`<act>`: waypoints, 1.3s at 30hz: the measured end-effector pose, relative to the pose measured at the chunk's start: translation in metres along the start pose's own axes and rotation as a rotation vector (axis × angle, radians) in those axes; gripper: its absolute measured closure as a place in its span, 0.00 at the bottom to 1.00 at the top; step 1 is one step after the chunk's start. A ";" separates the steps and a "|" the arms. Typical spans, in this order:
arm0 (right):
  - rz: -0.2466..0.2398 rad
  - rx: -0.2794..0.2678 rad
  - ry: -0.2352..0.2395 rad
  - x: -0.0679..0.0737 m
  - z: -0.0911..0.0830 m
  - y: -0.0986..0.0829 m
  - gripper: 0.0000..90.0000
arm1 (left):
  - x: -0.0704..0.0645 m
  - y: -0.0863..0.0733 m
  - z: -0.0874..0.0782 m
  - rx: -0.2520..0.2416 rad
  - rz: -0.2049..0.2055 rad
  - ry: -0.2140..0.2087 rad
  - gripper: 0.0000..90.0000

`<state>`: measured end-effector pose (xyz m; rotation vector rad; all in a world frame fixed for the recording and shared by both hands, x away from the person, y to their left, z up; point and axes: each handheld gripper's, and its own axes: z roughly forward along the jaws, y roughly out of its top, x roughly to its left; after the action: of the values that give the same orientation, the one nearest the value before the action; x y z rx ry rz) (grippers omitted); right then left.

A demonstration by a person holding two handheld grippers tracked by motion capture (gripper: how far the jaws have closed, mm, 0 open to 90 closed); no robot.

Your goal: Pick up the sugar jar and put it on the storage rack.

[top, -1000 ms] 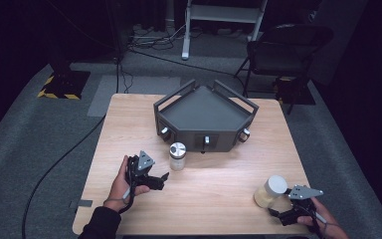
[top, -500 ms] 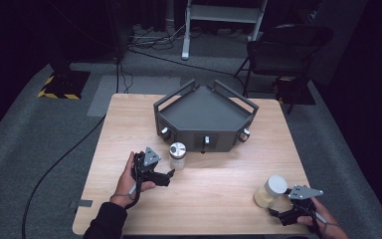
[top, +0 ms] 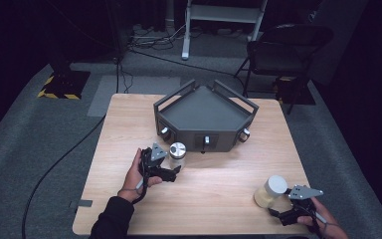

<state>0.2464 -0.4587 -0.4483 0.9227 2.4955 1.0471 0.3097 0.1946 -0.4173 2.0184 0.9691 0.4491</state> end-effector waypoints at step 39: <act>0.000 0.000 0.000 0.000 0.000 0.000 0.00 | 0.001 0.000 0.038 -0.017 -0.081 -0.010 0.09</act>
<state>0.2464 -0.4588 -0.4483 0.9228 2.4955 1.0474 0.3338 0.1752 -0.4393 1.9571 1.0335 0.4022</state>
